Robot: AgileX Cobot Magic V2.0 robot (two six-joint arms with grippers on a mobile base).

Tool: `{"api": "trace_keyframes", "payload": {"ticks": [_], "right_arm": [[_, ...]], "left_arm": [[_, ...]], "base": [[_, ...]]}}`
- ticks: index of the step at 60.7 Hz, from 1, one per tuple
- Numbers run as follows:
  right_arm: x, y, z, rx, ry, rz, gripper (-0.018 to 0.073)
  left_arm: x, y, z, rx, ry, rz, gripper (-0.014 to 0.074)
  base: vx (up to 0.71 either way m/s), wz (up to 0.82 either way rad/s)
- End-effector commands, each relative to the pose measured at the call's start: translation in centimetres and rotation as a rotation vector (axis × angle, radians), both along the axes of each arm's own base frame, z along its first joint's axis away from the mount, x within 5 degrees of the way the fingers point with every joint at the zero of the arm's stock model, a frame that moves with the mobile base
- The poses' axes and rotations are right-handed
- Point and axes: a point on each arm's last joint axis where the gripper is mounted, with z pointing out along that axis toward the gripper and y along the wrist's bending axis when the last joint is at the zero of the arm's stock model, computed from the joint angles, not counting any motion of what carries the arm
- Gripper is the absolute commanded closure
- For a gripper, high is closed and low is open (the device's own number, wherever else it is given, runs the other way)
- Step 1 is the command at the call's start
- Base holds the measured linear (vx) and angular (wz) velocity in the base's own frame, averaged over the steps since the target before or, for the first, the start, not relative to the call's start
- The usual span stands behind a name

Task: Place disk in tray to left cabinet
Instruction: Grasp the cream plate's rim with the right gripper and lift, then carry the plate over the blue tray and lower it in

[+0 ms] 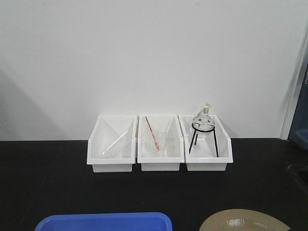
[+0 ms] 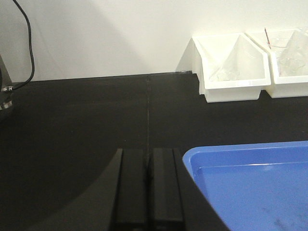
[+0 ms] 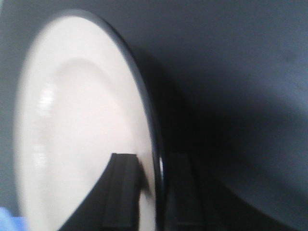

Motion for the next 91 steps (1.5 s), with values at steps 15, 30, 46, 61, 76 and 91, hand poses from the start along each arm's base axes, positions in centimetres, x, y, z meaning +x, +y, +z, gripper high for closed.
{"api": "trace_keyframes", "payload": {"ticks": [15,30,46,61,76,91], "right_arm": [[-0.2,-0.2,4.4,-0.022,-0.277,-0.002,0.0568],[-0.3,-0.3,5.6,-0.025,-0.371,-0.012,0.0568],[0.1,-0.6,7.3,0.012,-0.547,-0.068,0.0564],[0.7,4.7,7.2,0.124,-0.625,0.147,0.0564],[1.8,10.7,3.9,0.257,-0.617,0.31,0.0564],[3.5,18.3,1.9,0.318,-0.65,0.538,0.0563]], "left_arm": [[0.2,0.0,1.8,-0.014,-0.105,0.004,0.0582],[0.2,0.0,1.8,-0.014,-0.105,0.004,0.0582],[0.2,0.0,1.8,-0.014,-0.105,0.004,0.0582],[0.2,0.0,1.8,-0.015,-0.106,0.004,0.0582],[0.2,0.0,1.8,-0.016,-0.106,0.004,0.0582],[0.2,0.0,1.8,-0.016,-0.106,0.004,0.0582]], "base": [[0.0,0.0],[0.0,0.0],[0.0,0.0],[0.0,0.0],[0.0,0.0],[0.0,0.0]]}}
